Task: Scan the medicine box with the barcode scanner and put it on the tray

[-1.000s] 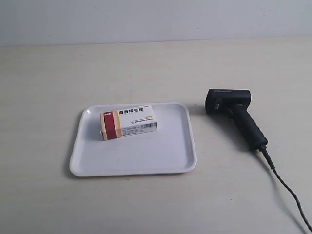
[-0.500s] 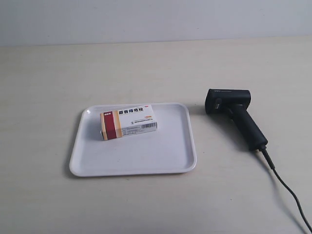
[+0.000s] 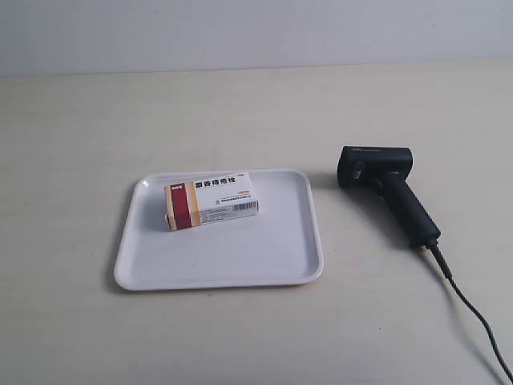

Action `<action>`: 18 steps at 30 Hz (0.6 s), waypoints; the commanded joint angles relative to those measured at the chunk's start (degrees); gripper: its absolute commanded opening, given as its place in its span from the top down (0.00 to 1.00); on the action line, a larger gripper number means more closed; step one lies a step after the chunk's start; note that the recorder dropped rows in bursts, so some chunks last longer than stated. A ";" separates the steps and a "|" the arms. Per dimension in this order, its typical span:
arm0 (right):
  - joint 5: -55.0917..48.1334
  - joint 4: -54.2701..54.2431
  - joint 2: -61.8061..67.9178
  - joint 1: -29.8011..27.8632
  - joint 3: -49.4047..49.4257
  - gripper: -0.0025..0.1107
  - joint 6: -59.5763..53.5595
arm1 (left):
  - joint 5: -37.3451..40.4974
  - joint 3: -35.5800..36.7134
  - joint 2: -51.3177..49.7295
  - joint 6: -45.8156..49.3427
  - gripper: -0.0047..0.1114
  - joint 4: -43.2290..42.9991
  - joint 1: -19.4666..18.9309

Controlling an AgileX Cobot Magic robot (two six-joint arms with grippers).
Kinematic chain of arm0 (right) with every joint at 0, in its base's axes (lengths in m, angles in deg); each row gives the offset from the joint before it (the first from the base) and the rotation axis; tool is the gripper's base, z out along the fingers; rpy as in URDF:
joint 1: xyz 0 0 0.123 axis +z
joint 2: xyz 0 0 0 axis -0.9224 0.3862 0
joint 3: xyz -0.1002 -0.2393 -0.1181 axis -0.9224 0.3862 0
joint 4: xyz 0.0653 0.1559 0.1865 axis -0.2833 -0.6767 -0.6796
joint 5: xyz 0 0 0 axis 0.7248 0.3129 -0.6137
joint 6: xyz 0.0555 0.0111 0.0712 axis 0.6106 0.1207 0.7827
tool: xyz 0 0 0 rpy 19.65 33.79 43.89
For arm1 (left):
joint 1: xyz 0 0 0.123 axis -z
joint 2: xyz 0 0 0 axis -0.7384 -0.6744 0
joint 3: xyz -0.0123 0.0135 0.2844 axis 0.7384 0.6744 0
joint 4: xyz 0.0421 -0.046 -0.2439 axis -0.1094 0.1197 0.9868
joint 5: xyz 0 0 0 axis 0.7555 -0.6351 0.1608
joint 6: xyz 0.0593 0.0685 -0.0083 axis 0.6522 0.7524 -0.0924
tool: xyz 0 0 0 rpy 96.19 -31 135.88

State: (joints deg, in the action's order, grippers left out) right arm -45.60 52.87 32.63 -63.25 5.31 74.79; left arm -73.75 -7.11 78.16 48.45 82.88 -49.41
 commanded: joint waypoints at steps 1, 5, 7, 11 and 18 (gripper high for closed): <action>-2.47 -0.10 -0.36 -1.00 0.25 0.95 -0.41 | -0.21 -0.01 0.39 -0.46 0.90 0.06 0.08; -2.46 -0.20 -0.36 -1.00 0.25 0.95 -0.41 | -0.21 -0.01 0.39 -0.46 0.90 0.06 0.08; -2.46 -0.20 -0.36 -1.00 0.25 0.95 -0.41 | -0.21 -0.01 0.39 -0.46 0.90 0.06 0.08; -2.46 -0.20 -0.36 -1.00 0.25 0.95 -0.41 | -0.21 -0.01 0.39 -0.46 0.90 0.06 0.08; -2.46 -0.20 -0.36 -1.00 0.25 0.95 -0.41 | -0.21 -0.01 0.39 -0.46 0.90 0.06 0.08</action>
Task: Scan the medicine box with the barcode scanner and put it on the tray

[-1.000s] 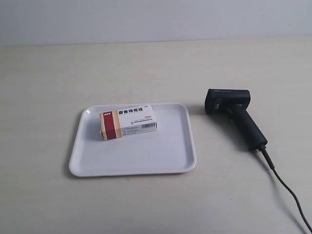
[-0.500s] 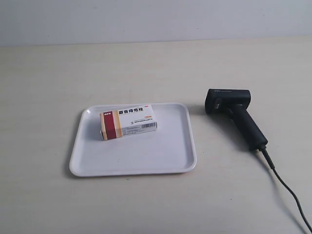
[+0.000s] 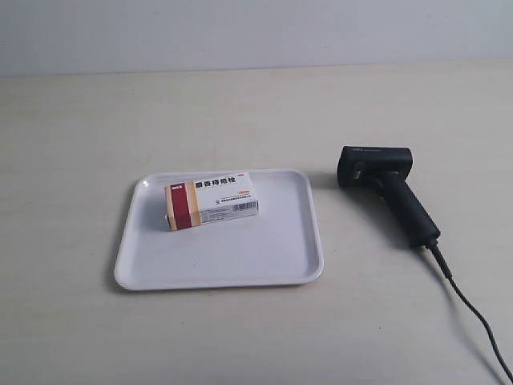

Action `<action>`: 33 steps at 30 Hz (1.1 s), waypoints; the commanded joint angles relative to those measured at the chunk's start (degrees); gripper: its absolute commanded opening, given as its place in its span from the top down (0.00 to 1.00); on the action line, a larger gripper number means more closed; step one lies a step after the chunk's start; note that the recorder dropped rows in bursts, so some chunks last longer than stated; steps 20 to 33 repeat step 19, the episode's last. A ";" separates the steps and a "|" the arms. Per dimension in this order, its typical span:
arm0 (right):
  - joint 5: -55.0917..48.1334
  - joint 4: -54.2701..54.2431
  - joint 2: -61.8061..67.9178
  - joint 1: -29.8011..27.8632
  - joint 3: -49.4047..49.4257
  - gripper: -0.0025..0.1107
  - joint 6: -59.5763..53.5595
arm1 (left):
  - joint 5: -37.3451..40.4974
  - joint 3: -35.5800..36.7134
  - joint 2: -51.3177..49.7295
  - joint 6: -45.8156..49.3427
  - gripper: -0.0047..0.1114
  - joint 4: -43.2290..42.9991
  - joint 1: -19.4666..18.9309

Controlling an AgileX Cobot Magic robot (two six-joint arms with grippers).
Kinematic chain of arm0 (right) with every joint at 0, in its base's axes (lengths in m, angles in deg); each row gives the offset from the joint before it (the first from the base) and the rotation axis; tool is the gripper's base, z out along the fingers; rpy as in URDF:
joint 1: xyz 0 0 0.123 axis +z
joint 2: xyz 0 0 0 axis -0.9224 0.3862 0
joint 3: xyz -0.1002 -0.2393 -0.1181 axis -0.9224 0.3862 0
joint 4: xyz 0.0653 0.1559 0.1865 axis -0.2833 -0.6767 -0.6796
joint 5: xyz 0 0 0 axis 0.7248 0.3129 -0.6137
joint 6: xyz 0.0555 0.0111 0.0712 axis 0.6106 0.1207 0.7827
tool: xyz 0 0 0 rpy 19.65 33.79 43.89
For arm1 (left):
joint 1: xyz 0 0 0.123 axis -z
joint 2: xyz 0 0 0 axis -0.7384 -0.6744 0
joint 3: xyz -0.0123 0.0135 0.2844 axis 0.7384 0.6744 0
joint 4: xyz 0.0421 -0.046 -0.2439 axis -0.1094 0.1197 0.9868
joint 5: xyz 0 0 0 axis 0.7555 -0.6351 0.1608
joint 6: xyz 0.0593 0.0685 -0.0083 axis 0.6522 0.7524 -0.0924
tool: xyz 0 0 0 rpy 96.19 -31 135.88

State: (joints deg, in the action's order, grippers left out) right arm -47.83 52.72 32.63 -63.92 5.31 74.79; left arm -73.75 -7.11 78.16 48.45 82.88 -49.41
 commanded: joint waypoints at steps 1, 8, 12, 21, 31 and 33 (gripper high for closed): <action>-0.22 -0.06 -0.36 -0.32 0.25 0.95 -0.41 | -0.21 -0.01 0.39 -0.46 0.90 0.06 0.08; -0.22 -0.06 -0.36 -0.32 0.25 0.95 -0.38 | -0.21 -0.01 0.39 -0.46 0.90 0.06 0.08; -0.22 -0.06 -0.36 -0.32 0.25 0.95 -0.38 | -0.21 -0.01 0.39 -0.46 0.90 0.06 0.08; -0.22 -0.06 -0.36 -0.32 0.25 0.95 -0.38 | -0.21 -0.01 0.39 -0.46 0.90 0.06 0.08; -0.22 -0.06 -0.36 -0.32 0.25 0.95 -0.38 | -0.21 -0.01 0.39 -0.46 0.90 0.06 0.08; -0.22 -0.06 -0.36 -0.32 0.25 0.95 -0.38 | -0.21 -0.01 0.39 -0.46 0.90 0.06 0.08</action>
